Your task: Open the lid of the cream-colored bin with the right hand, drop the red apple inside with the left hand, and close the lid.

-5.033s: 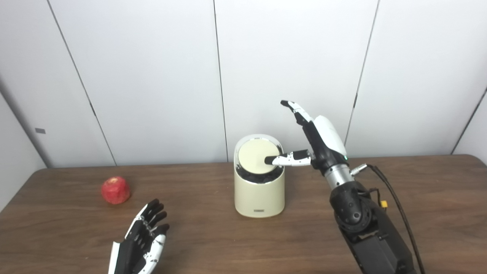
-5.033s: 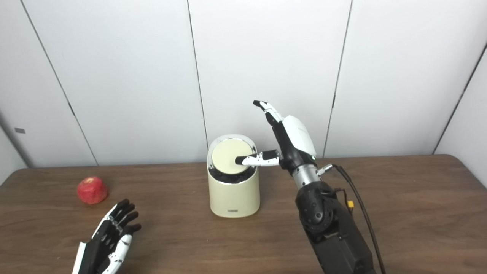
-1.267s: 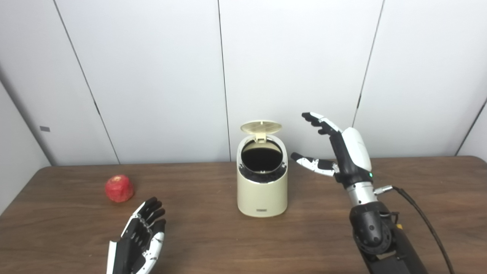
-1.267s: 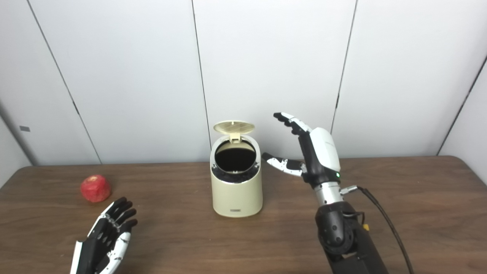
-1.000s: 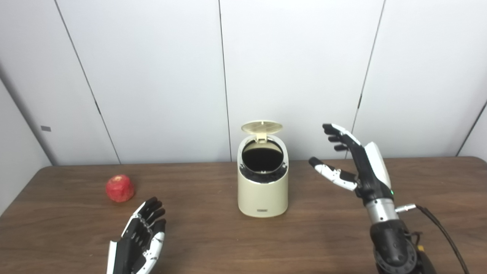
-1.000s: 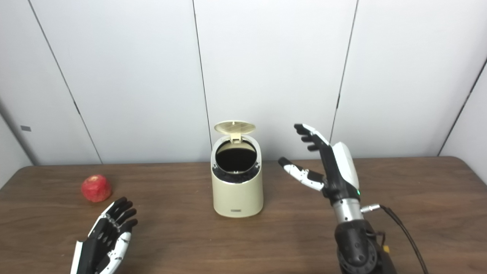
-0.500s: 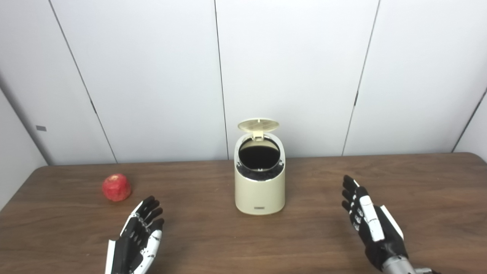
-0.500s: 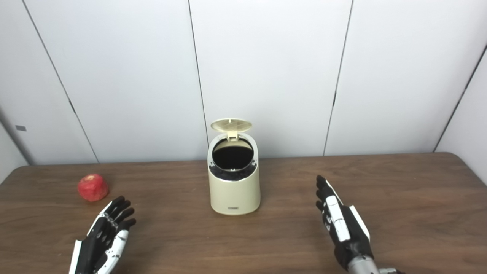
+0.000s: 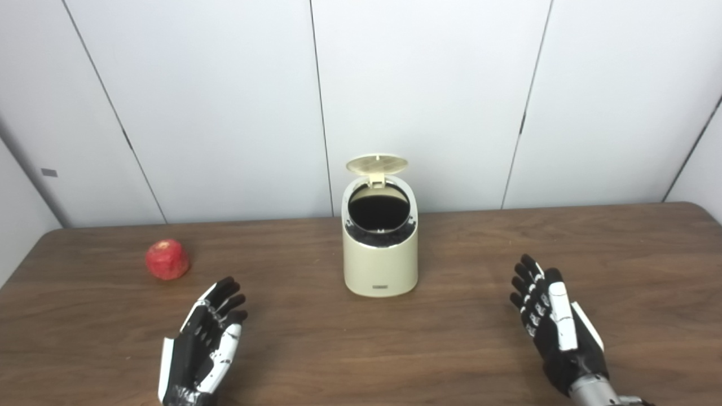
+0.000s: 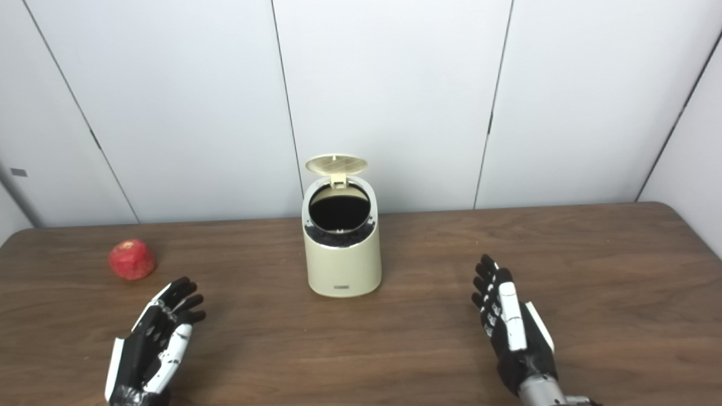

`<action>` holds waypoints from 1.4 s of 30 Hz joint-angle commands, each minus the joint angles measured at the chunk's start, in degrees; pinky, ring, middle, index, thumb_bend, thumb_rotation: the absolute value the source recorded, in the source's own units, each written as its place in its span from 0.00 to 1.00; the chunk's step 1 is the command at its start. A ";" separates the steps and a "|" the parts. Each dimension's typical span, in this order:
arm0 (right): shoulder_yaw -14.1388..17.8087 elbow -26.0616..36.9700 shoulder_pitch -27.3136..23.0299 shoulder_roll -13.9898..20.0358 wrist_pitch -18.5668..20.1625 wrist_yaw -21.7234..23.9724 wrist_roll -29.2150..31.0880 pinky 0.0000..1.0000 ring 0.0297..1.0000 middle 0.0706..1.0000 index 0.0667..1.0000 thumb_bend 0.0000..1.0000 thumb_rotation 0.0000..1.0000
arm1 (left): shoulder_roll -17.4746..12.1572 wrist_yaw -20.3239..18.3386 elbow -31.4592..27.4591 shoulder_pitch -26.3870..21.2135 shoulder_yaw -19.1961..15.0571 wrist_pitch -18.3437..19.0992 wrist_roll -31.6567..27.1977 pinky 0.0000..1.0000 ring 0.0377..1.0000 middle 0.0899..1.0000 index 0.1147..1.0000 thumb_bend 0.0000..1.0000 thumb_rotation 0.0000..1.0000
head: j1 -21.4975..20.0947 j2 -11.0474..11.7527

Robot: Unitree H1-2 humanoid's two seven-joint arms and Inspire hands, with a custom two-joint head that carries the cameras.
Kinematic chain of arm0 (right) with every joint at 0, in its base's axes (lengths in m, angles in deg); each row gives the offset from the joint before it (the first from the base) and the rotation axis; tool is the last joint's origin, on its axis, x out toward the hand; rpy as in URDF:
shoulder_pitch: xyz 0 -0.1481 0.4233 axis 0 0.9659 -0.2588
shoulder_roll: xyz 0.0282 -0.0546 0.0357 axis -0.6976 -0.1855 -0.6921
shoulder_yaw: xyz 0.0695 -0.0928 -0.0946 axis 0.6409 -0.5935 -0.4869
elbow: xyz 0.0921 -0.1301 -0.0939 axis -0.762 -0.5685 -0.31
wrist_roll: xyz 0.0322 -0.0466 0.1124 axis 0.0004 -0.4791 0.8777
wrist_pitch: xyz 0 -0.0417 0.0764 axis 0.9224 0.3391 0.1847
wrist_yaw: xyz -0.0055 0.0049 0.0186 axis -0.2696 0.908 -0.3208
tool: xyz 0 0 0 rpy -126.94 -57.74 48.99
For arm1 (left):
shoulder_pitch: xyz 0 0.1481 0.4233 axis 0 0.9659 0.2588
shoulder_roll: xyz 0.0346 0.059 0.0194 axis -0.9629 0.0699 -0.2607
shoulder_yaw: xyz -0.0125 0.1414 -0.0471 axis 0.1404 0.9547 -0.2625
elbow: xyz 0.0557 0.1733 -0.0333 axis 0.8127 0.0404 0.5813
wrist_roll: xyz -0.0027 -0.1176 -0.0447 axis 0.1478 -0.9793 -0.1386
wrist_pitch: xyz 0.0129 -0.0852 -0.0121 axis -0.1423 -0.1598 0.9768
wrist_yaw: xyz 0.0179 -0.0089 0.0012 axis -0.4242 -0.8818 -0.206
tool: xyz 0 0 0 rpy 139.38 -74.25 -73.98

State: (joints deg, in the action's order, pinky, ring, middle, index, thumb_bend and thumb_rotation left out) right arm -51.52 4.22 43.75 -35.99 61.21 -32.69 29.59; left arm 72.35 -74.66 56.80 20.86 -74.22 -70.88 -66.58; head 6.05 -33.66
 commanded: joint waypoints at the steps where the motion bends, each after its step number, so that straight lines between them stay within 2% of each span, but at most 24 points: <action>1: 1.16 -0.43 -0.64 1.46 -4.81 0.44 -0.05 1.00 1.00 1.00 1.00 0.54 1.00 | 1.07 0.38 1.57 3.77 0.52 -0.09 0.68 0.71 0.77 0.80 0.80 0.48 0.33 | 1.52 0.13; 5: 1.60 -3.30 -0.52 3.03 -8.83 1.12 -0.37 1.00 1.00 1.00 1.00 0.56 1.00 | 2.18 1.03 -0.05 4.34 0.74 1.37 1.17 0.70 0.78 0.80 0.82 0.52 0.30 | 4.02 0.42; 9: 1.31 -3.85 -0.49 3.44 -9.86 0.91 -0.43 1.00 1.00 1.00 1.00 0.56 1.00 | 2.40 1.06 -0.46 4.47 0.69 1.83 1.37 0.70 0.78 0.81 0.82 0.52 0.29 | 4.02 0.42; 10: 1.66 -4.32 -0.55 3.81 -10.47 1.19 0.14 1.00 1.00 1.00 1.00 0.56 1.00 | 2.93 1.70 -2.73 4.83 0.90 4.15 2.81 0.70 0.78 0.81 0.82 0.52 0.29 | 8.47 1.23; 12: 2.21 -4.93 -0.68 4.44 -11.40 1.56 0.78 1.00 1.00 1.00 1.00 0.53 1.00 | 3.74 2.56 -6.29 5.39 1.33 7.61 4.88 0.71 0.80 0.83 0.86 0.52 0.20 | 9.87 1.50; 16: 2.63 -2.80 -0.48 4.21 -9.30 0.94 1.46 1.00 1.00 0.99 0.99 0.54 1.00 | 3.48 4.00 -10.07 5.49 1.12 10.58 8.65 0.73 0.82 0.84 0.89 0.55 0.11 | 12.91 2.37; 20: 2.49 -0.59 -0.05 4.09 -7.73 0.46 1.13 1.00 1.00 0.98 0.98 0.55 1.00 | 2.59 6.32 -12.51 4.75 -0.12 13.75 15.60 0.75 0.80 0.83 0.87 0.65 0.14 | 14.70 3.09; 21: 2.35 0.20 0.11 4.04 -7.20 0.24 0.74 0.99 0.99 0.97 0.97 0.55 1.00 | 2.16 7.02 -13.25 4.46 -0.49 15.15 18.16 0.77 0.79 0.82 0.86 0.68 0.17 | 14.85 3.18; 22: 2.28 0.68 0.21 4.02 -6.82 0.13 0.49 0.98 0.99 0.97 0.97 0.56 1.00 | 1.94 7.46 -13.71 4.27 -0.72 16.14 19.95 0.84 0.80 0.80 0.86 0.71 0.20 | 15.07 3.30; 24: 2.12 1.73 0.44 3.96 -5.95 0.02 0.28 0.96 0.98 0.96 0.96 0.57 1.00 | 0.88 8.01 -14.65 3.52 -1.86 18.53 22.64 0.89 0.81 0.80 0.86 0.74 0.22 | 15.46 3.54; 25: 2.01 2.23 0.54 3.99 -5.47 0.05 0.18 0.94 0.98 0.96 0.96 0.57 1.00 | 0.10 8.02 -14.81 3.07 -2.49 19.17 23.14 0.89 0.81 0.80 0.87 0.76 0.22 | 15.61 3.61; 28: 1.86 2.83 0.61 4.07 -4.93 0.54 0.60 0.96 0.99 0.97 0.96 0.57 1.00 | -2.85 8.25 -13.94 1.27 -4.35 19.32 23.99 0.71 0.78 0.82 0.87 0.81 0.21 | 16.19 3.90; 33: 1.43 2.86 0.62 4.41 -5.03 0.88 0.17 0.96 0.98 0.97 0.97 0.63 1.00 | -6.41 8.71 -12.51 -1.83 -6.27 21.38 25.06 0.67 0.79 0.84 0.87 0.85 0.20 | 16.54 4.09; 34: 1.32 2.77 0.57 4.50 -5.17 0.94 0.01 0.96 0.98 0.97 0.97 0.63 1.00 | -7.39 8.52 -12.32 -2.70 -6.66 22.52 25.60 0.66 0.79 0.85 0.87 0.85 0.20 | 16.60 4.17; 38: 1.13 2.53 0.39 4.68 -5.27 0.99 -0.11 0.94 0.98 0.97 0.98 0.64 1.00 | -10.38 7.88 -11.32 -5.74 -7.67 27.00 27.22 0.74 0.81 0.85 0.88 0.86 0.23 | 16.70 4.20; 40: 1.05 2.41 0.31 4.64 -5.24 1.04 0.02 0.94 0.99 0.98 0.98 0.64 1.00 | -11.84 8.09 -9.81 -7.41 -8.06 28.31 27.65 0.74 0.81 0.85 0.88 0.85 0.22 | 16.88 4.32; 42: 1.01 2.38 0.32 4.59 -5.30 1.11 0.20 0.96 0.99 0.98 0.99 0.62 1.00 | -13.26 8.18 -8.16 -9.03 -8.30 29.48 28.23 0.69 0.80 0.85 0.88 0.87 0.22 | 16.88 4.32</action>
State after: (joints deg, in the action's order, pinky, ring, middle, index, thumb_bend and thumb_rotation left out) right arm -50.46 5.16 45.50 -32.28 57.00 -32.21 29.57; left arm 60.64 -67.29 48.89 13.86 -82.07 -41.46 -39.52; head 22.94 -29.27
